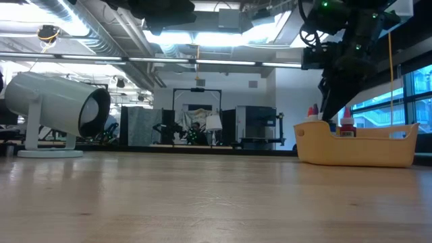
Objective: Pick & Place food coloring
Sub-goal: Put the blue food coloring into the yellow bin, then return to Home Position
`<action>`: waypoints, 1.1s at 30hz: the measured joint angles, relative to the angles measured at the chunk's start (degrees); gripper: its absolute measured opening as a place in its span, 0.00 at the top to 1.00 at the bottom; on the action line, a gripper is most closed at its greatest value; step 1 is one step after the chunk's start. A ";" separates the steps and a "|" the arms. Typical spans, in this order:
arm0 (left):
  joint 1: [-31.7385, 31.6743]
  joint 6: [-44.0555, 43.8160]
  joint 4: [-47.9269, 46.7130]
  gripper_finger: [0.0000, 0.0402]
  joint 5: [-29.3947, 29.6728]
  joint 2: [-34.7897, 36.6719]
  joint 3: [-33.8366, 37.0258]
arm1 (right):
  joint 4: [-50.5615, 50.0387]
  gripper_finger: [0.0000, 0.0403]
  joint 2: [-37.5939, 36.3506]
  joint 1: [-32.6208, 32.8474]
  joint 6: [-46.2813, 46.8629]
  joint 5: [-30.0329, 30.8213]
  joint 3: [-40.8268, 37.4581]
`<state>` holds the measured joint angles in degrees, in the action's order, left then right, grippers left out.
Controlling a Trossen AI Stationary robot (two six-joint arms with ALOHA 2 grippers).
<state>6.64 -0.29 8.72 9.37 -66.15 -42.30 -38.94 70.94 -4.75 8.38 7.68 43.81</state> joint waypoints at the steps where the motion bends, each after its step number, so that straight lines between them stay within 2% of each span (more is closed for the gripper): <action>1: 0.01 -0.01 -0.01 0.64 0.00 0.00 0.00 | 0.00 0.55 0.00 0.00 0.02 0.00 0.00; 5: -0.01 0.00 0.00 0.64 0.00 0.00 0.00 | -1.29 0.50 0.00 0.00 0.13 0.02 1.31; 11: -0.01 0.66 -0.02 0.64 0.00 0.00 0.00 | -7.81 0.48 -1.08 0.06 0.44 0.40 8.34; 15: 0.00 1.48 -1.42 0.64 0.00 0.00 -0.02 | -7.68 0.48 -6.41 1.89 2.90 4.14 9.22; 18: 0.00 0.41 -2.79 0.64 0.01 0.00 -0.02 | -7.34 0.48 -12.90 6.27 5.48 7.73 6.92; 21: 0.01 -1.77 -2.19 0.64 0.00 0.00 -0.02 | -1.80 0.48 -19.65 12.41 8.87 12.79 3.00; 24: 0.01 -0.08 1.31 0.64 -0.26 0.53 1.07 | 3.73 0.48 -24.83 18.39 9.65 17.61 -1.78; 28: 0.01 -1.41 9.98 0.64 -3.19 5.74 8.61 | 9.32 0.48 -29.43 23.21 9.64 23.13 -8.79; 33: -0.02 -3.61 18.64 0.64 -2.59 14.34 18.86 | 14.24 0.48 -34.30 25.31 9.08 23.76 -16.74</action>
<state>6.62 -3.90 27.37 6.77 -51.81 -23.45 -24.70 36.64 20.55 17.47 31.44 27.07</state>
